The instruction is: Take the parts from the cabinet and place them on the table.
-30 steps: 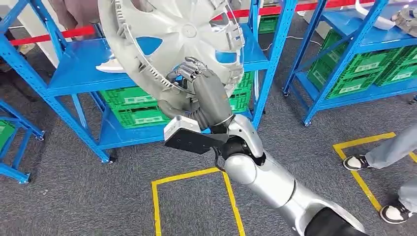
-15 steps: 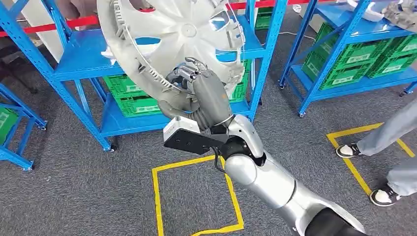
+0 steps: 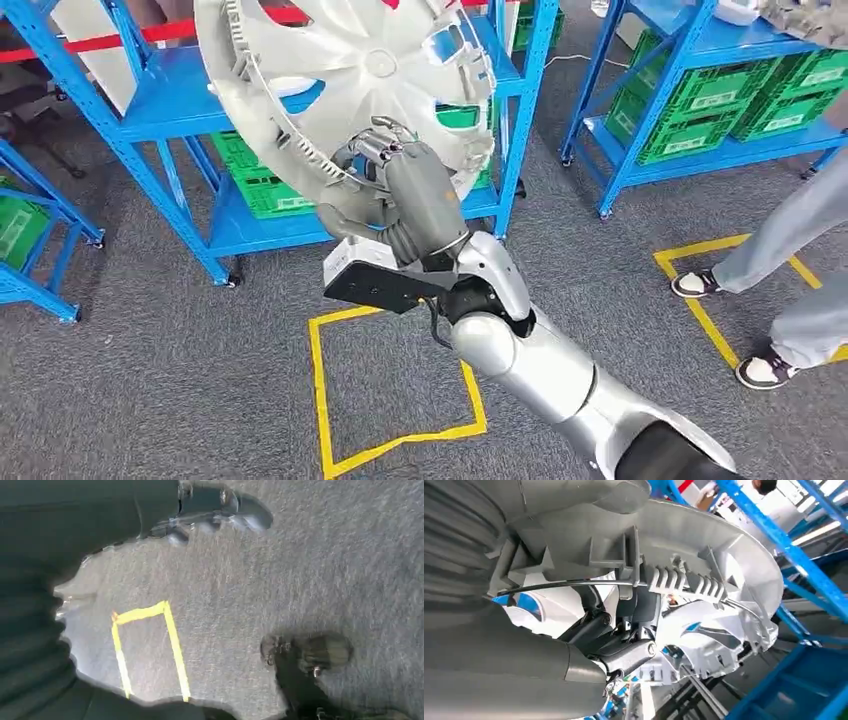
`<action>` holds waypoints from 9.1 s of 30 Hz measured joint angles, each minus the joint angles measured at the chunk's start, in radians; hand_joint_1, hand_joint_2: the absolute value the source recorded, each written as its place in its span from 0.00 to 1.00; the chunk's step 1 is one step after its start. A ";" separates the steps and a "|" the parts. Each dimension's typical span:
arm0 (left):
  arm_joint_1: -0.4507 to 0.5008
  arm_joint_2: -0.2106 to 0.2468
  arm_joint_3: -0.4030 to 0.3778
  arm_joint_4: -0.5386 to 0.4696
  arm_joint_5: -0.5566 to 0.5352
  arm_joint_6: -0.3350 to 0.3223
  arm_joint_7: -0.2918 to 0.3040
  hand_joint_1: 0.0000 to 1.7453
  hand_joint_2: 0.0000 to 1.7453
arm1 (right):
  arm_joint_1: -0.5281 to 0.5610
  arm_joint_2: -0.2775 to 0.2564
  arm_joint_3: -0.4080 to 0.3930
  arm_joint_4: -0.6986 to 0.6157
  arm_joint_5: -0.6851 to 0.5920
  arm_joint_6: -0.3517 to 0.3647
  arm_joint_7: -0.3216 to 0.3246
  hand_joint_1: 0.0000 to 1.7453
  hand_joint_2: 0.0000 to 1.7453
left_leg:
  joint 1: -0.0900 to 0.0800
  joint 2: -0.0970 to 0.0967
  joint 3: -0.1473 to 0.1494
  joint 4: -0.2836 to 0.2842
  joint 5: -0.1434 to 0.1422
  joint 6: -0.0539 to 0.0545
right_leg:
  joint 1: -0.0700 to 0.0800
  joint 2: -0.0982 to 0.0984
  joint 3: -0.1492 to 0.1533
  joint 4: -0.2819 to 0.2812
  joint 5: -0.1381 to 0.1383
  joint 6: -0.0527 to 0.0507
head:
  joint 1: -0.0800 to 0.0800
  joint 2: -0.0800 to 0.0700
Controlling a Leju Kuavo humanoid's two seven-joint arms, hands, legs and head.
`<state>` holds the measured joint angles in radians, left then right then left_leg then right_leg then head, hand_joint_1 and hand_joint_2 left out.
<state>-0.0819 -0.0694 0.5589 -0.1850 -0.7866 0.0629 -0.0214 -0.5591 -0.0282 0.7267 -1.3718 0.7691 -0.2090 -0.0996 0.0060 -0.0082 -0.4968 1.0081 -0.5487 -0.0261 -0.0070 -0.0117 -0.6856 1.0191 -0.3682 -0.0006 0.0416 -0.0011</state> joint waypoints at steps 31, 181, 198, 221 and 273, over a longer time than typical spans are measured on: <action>-0.006 -0.005 0.009 0.000 -0.021 -0.002 -0.009 0.00 1.00 | 0.024 0.007 -0.004 0.011 0.040 -0.013 0.025 1.00 1.00 | 0.006 0.006 -0.017 -0.005 0.015 -0.004 | 0.003 0.003 0.028 -0.005 -0.036 0.000 | -0.006 0.000; -0.008 -0.029 0.068 -0.005 -0.110 -0.009 -0.023 0.00 1.00 | 0.229 -0.123 -0.071 -0.119 0.215 -0.102 -0.066 1.00 1.00 | 0.007 -0.104 -0.120 0.026 0.106 0.030 | -0.002 0.068 0.086 0.051 -0.116 -0.004 | 0.008 0.000; 0.021 -0.032 0.100 -0.004 -0.075 0.011 -0.045 0.00 1.00 | 0.106 0.024 0.005 -0.043 0.291 -0.013 0.009 1.00 1.00 | -0.001 0.088 -0.109 0.029 0.086 -0.001 | 0.019 -0.113 0.103 0.019 -0.129 -0.023 | -0.006 0.000; 0.012 -0.040 0.100 -0.002 -0.112 0.014 -0.032 0.00 1.00 | 0.148 0.017 -0.003 -0.052 0.312 -0.023 0.012 1.00 1.00 | 0.006 -0.007 -0.233 0.245 -0.016 -0.012 | 0.002 -0.008 0.108 -0.007 -0.104 -0.041 | -0.008 0.000; -0.010 -0.025 0.095 -0.003 -0.144 -0.015 0.001 0.00 1.00 | 0.060 -0.051 -0.026 -0.016 0.231 -0.056 0.002 1.00 1.00 | 0.014 -0.096 -0.137 0.031 0.121 0.028 | -0.004 0.086 0.110 0.039 -0.124 0.002 | 0.001 0.000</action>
<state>-0.0917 -0.0946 0.6542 -0.1881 -0.9308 0.0480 -0.0206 -0.4994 -0.0793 0.7004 -1.3878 1.0002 -0.2647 -0.0980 0.0200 -0.1041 -0.6341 1.0395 -0.4272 0.0017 -0.0114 0.0739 -0.5761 1.0579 -0.4924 0.0011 0.0428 -0.0011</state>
